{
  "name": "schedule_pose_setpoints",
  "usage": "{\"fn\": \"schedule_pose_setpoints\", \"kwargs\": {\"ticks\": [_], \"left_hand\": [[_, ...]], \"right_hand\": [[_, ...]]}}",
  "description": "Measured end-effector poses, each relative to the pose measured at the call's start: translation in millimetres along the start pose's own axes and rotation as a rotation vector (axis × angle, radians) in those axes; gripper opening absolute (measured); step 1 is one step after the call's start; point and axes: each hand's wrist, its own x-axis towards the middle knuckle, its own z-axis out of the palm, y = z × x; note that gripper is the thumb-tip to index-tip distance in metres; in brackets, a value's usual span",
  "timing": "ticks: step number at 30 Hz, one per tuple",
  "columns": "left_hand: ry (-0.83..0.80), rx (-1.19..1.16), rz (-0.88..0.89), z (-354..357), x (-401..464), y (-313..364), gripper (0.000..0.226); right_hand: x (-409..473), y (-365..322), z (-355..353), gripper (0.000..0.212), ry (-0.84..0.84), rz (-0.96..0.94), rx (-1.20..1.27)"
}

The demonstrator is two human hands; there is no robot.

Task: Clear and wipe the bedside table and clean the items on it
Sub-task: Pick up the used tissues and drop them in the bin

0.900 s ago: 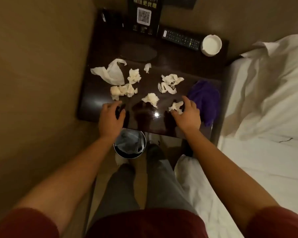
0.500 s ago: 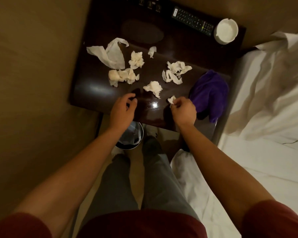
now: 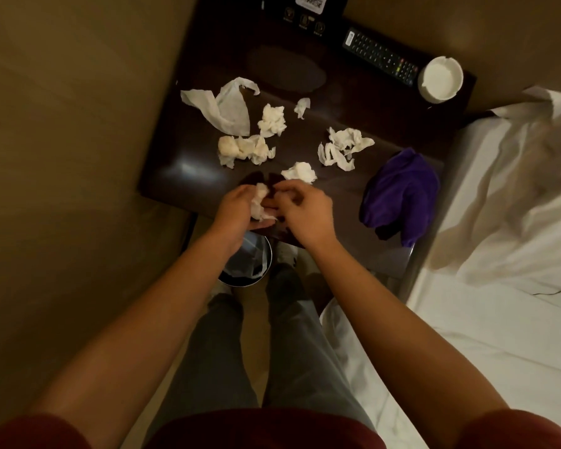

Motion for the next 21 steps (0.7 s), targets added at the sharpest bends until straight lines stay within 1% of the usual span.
{"fn": "schedule_pose_setpoints", "kwargs": {"ticks": [2,3,4,5,6,7,8,10,12,15,17,18,19,21], "left_hand": [[0.023,-0.037,-0.022,-5,2,3,0.033],[0.033,-0.039,-0.022,-8,2,4,0.033],[0.043,-0.041,-0.017,-10,3,4,0.033],[0.049,-0.047,-0.017,-12,4,4,0.032],[0.055,-0.056,-0.022,-13,4,4,0.032],[0.059,-0.070,-0.029,-13,4,4,0.032],[0.064,-0.082,-0.034,-13,3,3,0.031],[0.074,-0.111,-0.035,-13,4,0,0.030],[0.087,-0.148,-0.035,-14,4,-1,0.035],[0.096,-0.186,-0.019,-15,3,3,0.044],[0.116,-0.133,0.038,-15,4,5,0.032],[0.141,-0.098,0.073,-16,4,6,0.024],[0.170,-0.075,0.097,-19,5,7,0.021],[0.220,-0.083,0.109,-26,5,12,0.021]], "right_hand": [[12,3,-7,0.030,0.205,0.064,-0.136],[20,4,-11,0.038,0.272,0.096,-0.210],[27,6,-15,0.047,0.295,0.129,-0.265],[35,8,-17,0.053,0.279,0.162,-0.311],[42,10,-17,0.055,0.238,0.189,-0.357],[48,12,-16,0.050,0.186,0.207,-0.396],[52,13,-13,0.040,0.138,0.216,-0.413],[55,10,-7,0.021,0.073,0.221,-0.362],[51,0,1,0.011,0.016,0.190,-0.284],[35,-18,20,0.011,-0.079,0.075,-0.211],[25,-26,31,0.014,-0.165,0.020,-0.116],[23,-29,34,0.016,-0.183,0.009,-0.068],[25,-32,35,0.017,-0.156,0.001,-0.039],[39,-36,34,0.021,-0.009,-0.013,-0.073]]}}
